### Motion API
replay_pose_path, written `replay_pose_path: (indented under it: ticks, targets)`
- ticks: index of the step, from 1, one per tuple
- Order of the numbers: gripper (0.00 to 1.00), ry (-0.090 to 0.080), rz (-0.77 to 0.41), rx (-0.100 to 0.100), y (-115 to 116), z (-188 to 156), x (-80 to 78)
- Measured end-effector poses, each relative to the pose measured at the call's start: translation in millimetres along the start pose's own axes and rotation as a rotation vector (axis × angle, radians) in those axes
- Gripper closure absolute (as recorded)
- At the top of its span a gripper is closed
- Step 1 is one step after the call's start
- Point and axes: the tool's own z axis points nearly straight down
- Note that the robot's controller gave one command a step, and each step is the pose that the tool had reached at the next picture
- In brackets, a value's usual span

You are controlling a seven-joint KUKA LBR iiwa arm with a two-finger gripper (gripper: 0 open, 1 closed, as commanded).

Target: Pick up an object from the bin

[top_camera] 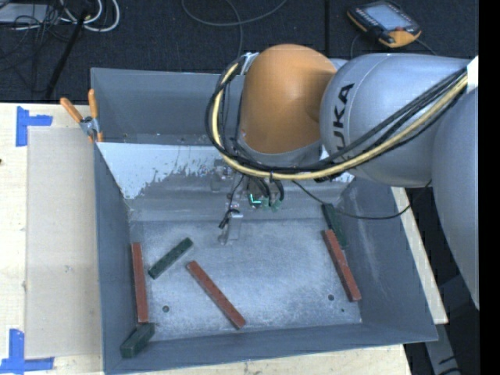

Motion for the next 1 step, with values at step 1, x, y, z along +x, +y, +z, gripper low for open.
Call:
replay_pose_path:
  ticks: [1]
  targets:
    - [0.0,-0.008,0.002,-0.001,-0.7,-5.0,-1.4]
